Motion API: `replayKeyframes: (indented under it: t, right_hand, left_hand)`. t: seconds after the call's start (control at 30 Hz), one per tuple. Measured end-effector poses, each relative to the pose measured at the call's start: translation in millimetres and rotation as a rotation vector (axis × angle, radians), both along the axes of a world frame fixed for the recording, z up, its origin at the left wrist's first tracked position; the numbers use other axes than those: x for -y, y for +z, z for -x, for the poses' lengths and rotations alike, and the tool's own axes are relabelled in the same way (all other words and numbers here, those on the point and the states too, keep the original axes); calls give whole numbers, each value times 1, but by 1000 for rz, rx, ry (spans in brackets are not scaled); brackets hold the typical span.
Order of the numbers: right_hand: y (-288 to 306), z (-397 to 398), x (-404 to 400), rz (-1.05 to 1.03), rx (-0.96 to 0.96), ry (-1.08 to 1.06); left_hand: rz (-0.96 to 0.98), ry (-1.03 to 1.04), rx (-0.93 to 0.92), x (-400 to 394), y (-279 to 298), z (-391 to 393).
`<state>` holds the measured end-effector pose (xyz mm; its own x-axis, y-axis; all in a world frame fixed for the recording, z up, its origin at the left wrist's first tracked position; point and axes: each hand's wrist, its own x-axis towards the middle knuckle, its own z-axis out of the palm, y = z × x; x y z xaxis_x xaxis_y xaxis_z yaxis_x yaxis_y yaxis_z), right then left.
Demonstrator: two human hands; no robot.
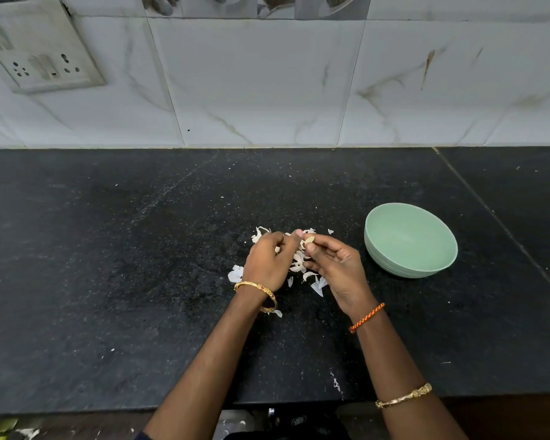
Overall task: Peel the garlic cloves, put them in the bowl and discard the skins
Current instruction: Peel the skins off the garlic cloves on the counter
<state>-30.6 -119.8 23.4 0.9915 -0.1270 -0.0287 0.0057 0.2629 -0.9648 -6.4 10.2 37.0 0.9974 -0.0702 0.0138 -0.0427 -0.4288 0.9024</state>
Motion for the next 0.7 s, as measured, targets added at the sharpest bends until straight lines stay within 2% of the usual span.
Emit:
replayKeyframes:
  t: [0.1, 0.23, 0.43, 0.7]
  right_hand:
    - [0, 1, 2, 45, 11, -2]
    - [-3, 3, 6, 93, 26, 18]
    - [-3, 4, 7, 112, 38, 42]
    - [-1, 3, 4, 10, 31, 15]
  left_hand:
    - [130, -69, -44, 1, 1, 1]
    - [272, -59, -67, -1, 0, 0]
    - [281, -33, -108, -1, 6, 0]
    - [236, 63, -222, 5, 5, -5]
